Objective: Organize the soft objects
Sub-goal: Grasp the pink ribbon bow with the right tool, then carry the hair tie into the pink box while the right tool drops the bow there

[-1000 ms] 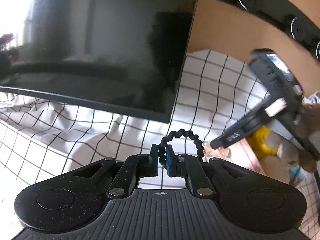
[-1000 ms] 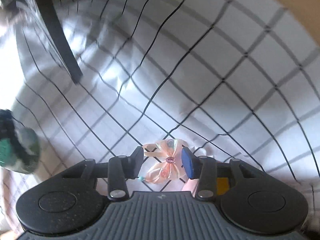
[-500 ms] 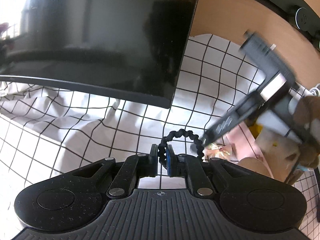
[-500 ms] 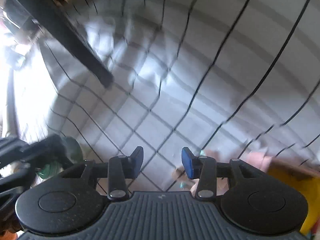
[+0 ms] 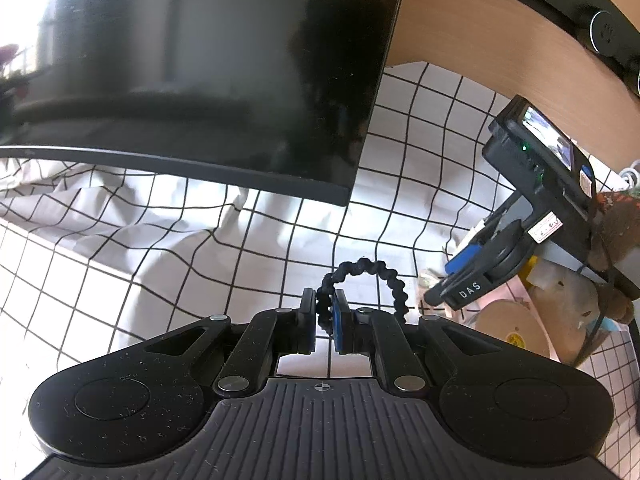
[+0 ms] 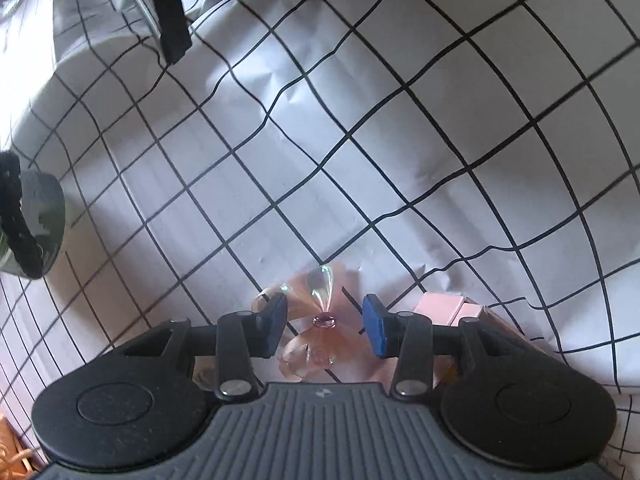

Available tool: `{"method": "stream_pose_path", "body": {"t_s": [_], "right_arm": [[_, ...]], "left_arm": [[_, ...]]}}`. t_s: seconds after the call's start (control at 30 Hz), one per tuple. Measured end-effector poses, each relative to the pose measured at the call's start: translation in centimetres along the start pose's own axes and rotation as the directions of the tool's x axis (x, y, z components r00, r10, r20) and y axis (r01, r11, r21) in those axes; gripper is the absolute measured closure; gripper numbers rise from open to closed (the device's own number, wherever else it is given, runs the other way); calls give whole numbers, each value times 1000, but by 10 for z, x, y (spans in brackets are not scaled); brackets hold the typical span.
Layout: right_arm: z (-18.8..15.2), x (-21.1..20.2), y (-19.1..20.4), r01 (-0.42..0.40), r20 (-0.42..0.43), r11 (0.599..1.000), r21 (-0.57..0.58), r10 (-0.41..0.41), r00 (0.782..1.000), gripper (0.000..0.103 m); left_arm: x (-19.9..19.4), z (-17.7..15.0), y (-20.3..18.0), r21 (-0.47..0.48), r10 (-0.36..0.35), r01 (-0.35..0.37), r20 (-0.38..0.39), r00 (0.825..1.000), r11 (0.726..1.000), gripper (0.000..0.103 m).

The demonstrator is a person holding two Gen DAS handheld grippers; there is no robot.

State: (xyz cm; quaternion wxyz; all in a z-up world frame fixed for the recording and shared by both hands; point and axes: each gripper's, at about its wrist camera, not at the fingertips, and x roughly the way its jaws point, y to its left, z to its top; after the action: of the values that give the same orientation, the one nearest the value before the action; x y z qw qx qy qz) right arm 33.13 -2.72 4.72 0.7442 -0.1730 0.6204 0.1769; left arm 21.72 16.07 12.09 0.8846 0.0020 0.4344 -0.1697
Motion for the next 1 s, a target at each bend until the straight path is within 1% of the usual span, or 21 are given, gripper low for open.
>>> {"method": "stream_pose_path", "body": {"t_s": [0.1, 0.13, 0.17, 0.2, 0.23, 0.27, 0.4, 0.47, 0.6, 0.7, 0.87, 1.0], "right_arm": [[-1, 3, 5, 24, -3, 999, -26, -24, 1000, 61], [-2, 3, 7, 37, 1, 999, -33, -37, 999, 64], [-4, 3, 9, 48, 10, 998, -32, -48, 999, 71], [-5, 3, 11, 32, 8, 999, -28, -32, 999, 91], [-5, 0, 10, -1, 6, 1000, -7, 1, 1000, 92], [-6, -6, 9, -15, 28, 1000, 16, 15, 1000, 92], [-5, -49, 12, -22, 115, 999, 46, 16, 993, 92], [-5, -76, 15, -38, 171, 998, 56, 28, 985, 92], [-4, -134, 38, -55, 288, 997, 52, 38, 957, 92], [-15, -180, 59, -55, 368, 998, 21, 44, 929, 92], [-47, -237, 94, -46, 481, 998, -30, 55, 875, 92], [-79, -264, 109, -34, 538, 999, -33, 47, 842, 91]], "left_arm": [[-1, -1, -1, 1, 0, 0, 0, 1000, 1000, 93], [-2, -2, -1, 2, 2, -2, 0, 1000, 1000, 93], [-4, -2, -1, 1, 5, -5, 2, 1000, 1000, 93], [-6, -3, -1, 0, 8, -8, 5, 1000, 1000, 93], [-10, -4, -1, -3, 14, -14, 10, 1000, 1000, 93], [-14, -5, -1, -5, 18, -18, 16, 1000, 1000, 93], [-40, -9, 1, -13, 44, -44, 52, 998, 999, 93], [-55, -13, 5, -19, 58, -57, 74, 996, 998, 93], [-85, -21, 11, -30, 82, -79, 102, 991, 996, 93], [-105, -26, 14, -32, 103, -100, 119, 987, 994, 93], [-129, -34, 6, -24, 117, -115, 149, 982, 993, 93], [-139, -37, -11, -14, 100, -99, 167, 981, 995, 93]]}}
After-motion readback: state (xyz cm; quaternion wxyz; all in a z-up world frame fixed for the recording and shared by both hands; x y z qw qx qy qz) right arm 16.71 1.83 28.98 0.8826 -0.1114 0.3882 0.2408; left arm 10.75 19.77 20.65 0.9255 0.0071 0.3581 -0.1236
